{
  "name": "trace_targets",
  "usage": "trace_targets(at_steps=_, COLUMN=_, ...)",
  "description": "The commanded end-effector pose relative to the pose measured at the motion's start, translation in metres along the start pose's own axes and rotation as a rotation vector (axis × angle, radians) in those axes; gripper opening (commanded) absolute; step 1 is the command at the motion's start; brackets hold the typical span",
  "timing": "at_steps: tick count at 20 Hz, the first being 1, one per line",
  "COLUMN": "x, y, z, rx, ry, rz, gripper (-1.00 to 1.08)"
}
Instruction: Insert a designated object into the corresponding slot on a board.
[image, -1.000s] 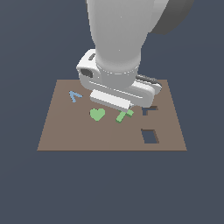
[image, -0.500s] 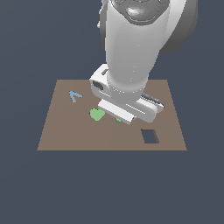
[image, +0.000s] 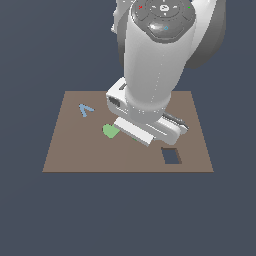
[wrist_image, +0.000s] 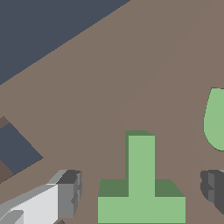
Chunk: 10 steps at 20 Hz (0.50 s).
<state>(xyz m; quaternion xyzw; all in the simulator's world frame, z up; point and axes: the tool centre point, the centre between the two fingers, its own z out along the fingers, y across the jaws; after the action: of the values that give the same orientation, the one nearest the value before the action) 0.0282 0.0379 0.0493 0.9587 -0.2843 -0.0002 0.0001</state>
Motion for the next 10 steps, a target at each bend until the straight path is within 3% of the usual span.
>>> trace_targets(at_steps=1, x=0.001, y=0.001, z=-0.001, rx=0.000, ry=0.000, rz=0.000, gripper=1.00)
trace_targets(at_steps=10, x=0.000, y=0.001, z=0.018, rx=0.000, ry=0.000, rz=0.000, gripper=1.00)
